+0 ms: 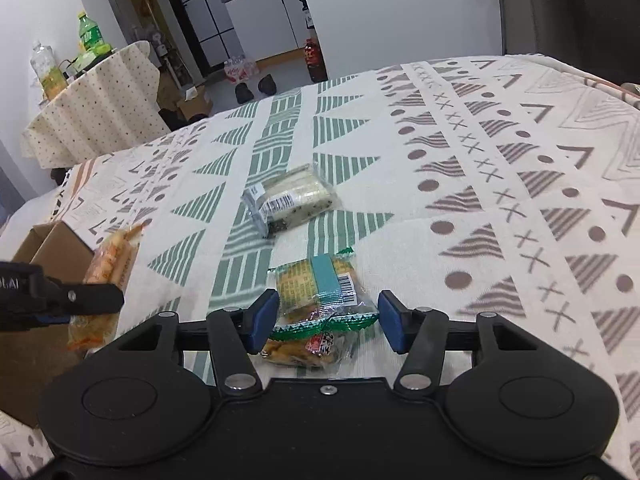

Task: Organize snacks
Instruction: 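Grasp the orange cracker pack with the left tool while the right tool approaches the green-edged packet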

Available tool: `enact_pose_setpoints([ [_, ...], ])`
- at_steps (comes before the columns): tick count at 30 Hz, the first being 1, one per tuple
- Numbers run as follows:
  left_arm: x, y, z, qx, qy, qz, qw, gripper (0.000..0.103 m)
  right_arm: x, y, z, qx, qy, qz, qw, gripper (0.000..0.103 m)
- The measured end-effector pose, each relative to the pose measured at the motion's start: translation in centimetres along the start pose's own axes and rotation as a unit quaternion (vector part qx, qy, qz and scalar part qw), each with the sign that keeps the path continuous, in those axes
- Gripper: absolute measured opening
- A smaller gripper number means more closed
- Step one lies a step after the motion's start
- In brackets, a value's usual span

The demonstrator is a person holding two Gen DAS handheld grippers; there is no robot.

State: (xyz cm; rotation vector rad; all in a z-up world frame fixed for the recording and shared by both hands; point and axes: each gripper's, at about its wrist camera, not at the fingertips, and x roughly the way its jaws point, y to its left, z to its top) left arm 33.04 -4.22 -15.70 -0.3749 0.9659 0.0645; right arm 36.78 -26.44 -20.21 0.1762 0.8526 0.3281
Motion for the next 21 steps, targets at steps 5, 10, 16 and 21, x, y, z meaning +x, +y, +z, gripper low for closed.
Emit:
enact_pose_setpoints([
  [5, -1.3, -0.4, -0.8, 0.002, -0.002, -0.012, 0.9999, 0.034, -1.3, 0.3, -0.3, -0.01, 0.013, -0.018, 1.0, 0.053],
  [10, -1.9, -0.2, -1.6, -0.001, 0.0, -0.014, 0.9999, 0.034, -2.6, -0.5, -1.2, 0.009, 0.026, -0.035, 0.999, 0.054],
  [16, -1.7, 0.2, -2.5, -0.002, 0.011, -0.014, 0.9998, 0.034, -2.3, -0.5, -1.5, 0.018, 0.035, -0.042, 0.998, 0.062],
  [21, -1.1, 0.6, -2.4, -0.007, 0.018, -0.014, 0.9997, 0.034, -1.0, -0.5, -1.3, 0.014, 0.036, -0.047, 0.998, 0.062],
])
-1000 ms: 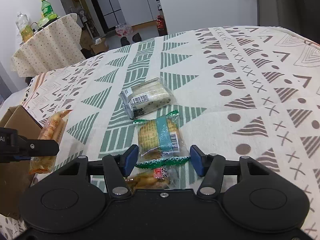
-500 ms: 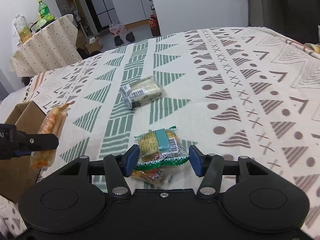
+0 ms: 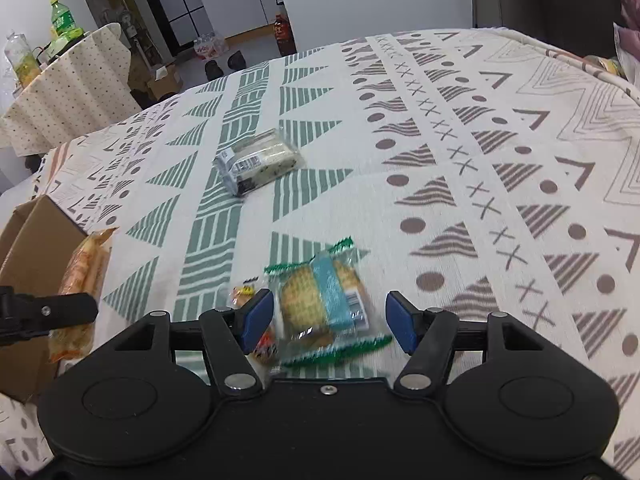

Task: Organize snacks
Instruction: 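Grasp the orange cracker pack with the left tool while the right tool approaches the green-edged packet, then grasp the green-edged biscuit packet with the right tool while the left tool holds the cracker pack, then carry the cracker pack and biscuit packet over the box and open both tools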

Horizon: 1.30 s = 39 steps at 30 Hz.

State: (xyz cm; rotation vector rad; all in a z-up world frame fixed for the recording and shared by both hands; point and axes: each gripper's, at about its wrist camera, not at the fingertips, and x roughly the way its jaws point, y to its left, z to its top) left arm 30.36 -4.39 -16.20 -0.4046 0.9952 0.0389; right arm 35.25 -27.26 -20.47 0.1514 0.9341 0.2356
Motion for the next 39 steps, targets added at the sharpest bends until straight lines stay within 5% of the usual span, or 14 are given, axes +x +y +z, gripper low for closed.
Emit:
enact_pose_setpoints([
  [10, 1.5, 0.0, 0.6, -0.009, 0.012, -0.005, 0.9999, 0.034, 2.1, 1.1, -0.3, -0.048, 0.004, -0.016, 0.999, 0.065],
  [13, 1.5, -0.1, 0.7, -0.008, 0.014, -0.009, 0.9998, 0.034, 2.0, 1.1, -0.2, -0.05, -0.001, -0.03, 0.998, 0.051],
  [16, 1.5, -0.1, 0.6, -0.007, 0.018, -0.009, 0.9998, 0.034, 1.4, 0.7, 0.0, -0.032, -0.003, -0.022, 0.999, 0.048],
  [39, -6.0, 0.2, 0.3, 0.014, -0.048, -0.035, 0.9981, 0.034, -9.3, 3.7, 1.1, -0.005, -0.085, -0.002, 0.996, 0.048],
])
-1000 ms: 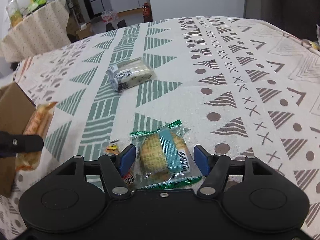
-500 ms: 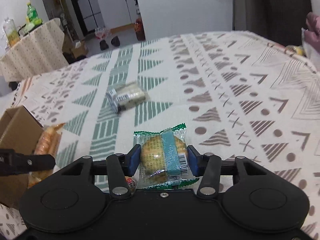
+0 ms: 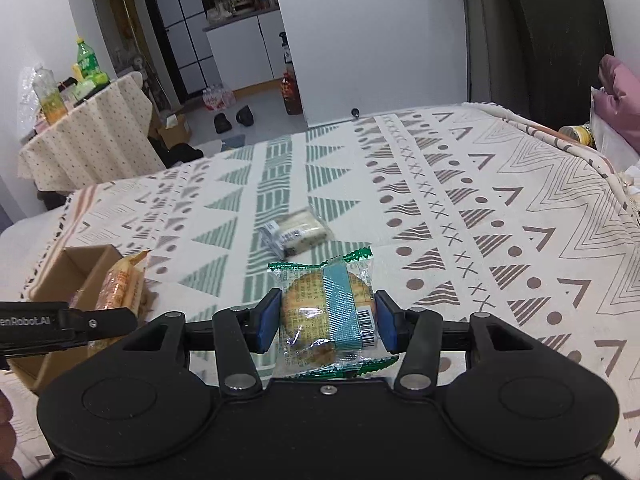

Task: Organize snacks
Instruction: 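Carry the cracker pack and biscuit packet over the box and open both tools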

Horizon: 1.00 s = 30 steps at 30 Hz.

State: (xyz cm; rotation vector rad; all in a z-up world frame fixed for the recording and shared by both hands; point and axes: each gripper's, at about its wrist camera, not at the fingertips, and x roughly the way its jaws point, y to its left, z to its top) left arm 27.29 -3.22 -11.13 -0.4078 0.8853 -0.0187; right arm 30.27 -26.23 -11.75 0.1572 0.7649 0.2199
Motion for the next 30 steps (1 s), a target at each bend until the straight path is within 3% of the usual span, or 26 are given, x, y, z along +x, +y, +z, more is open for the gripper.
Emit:
enact_pose_setpoints([
  [15, -4.8, 2.4, 1.1, -0.029, -0.048, -0.02, 0.9982, 0.034, -3.6, 5.4, 1.3, -0.022, -0.028, 0.026, 0.999, 0.048],
  [30, -8.4, 6.0, 2.6, -0.06, -0.087, -0.021, 0.9941, 0.034, -4.6, 10.3, 2.5, -0.033, -0.051, 0.063, 0.996, 0.048],
])
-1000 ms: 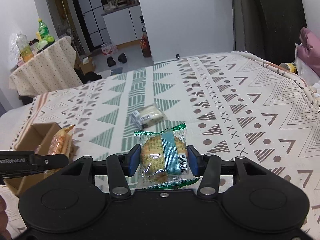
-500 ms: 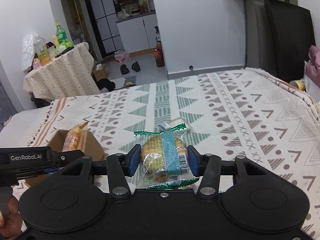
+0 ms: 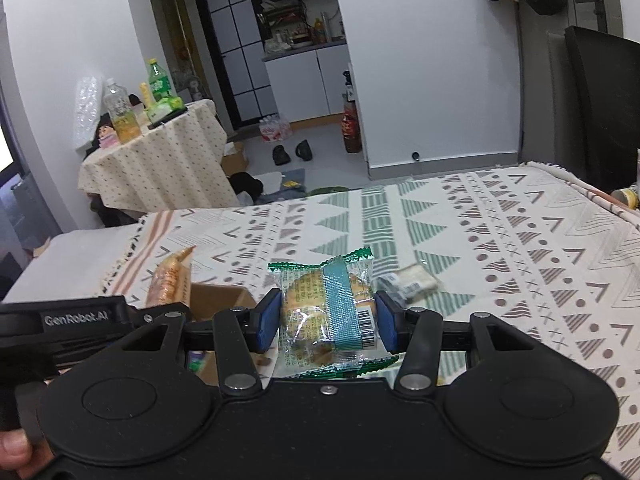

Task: Organize snacks
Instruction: 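Carry the cracker pack and biscuit packet over the box and open both tools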

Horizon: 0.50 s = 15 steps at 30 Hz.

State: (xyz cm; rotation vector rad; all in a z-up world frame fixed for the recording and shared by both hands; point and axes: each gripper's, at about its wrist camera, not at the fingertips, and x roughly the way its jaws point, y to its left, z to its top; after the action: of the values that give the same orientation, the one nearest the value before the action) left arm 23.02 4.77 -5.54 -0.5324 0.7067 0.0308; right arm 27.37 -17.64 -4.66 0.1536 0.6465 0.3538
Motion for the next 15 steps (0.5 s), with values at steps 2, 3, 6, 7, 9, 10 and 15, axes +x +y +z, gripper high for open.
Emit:
enact_pose_setpoints([
  [2, -0.1, 0.5, 0.1, -0.004, -0.001, 0.0, 1.0, 0.034, 0.2, 0.5, -0.1, 0.002, 0.001, 0.004, 1.0, 0.048],
  [3, -0.2, 0.8, 0.1, -0.006, -0.001, 0.0, 1.0, 0.034, 0.3, 0.8, -0.1, 0.002, 0.002, 0.006, 1.0, 0.048],
  [6, -0.7, 1.8, 0.2, -0.014, -0.005, 0.001, 0.9999, 0.034, 0.7, 1.6, -0.2, 0.002, 0.005, 0.012, 1.0, 0.048],
  [7, -0.8, 2.2, 0.3, -0.018, -0.006, 0.002, 0.9998, 0.034, 0.8, 1.8, -0.3, 0.002, 0.006, 0.014, 1.0, 0.048],
  [9, -1.1, 3.1, 0.5, -0.028, -0.009, 0.007, 0.9995, 0.034, 1.2, 2.4, -0.3, 0.002, 0.009, 0.018, 1.0, 0.048],
  [10, -1.2, 3.4, 0.6, -0.031, -0.01, 0.011, 0.9994, 0.034, 1.3, 2.8, -0.4, 0.001, 0.01, 0.021, 1.0, 0.048],
  [15, -1.5, 4.9, 1.3, -0.04, -0.014, 0.033, 0.9985, 0.034, 2.4, 4.8, -0.9, -0.005, 0.02, 0.037, 0.999, 0.048],
])
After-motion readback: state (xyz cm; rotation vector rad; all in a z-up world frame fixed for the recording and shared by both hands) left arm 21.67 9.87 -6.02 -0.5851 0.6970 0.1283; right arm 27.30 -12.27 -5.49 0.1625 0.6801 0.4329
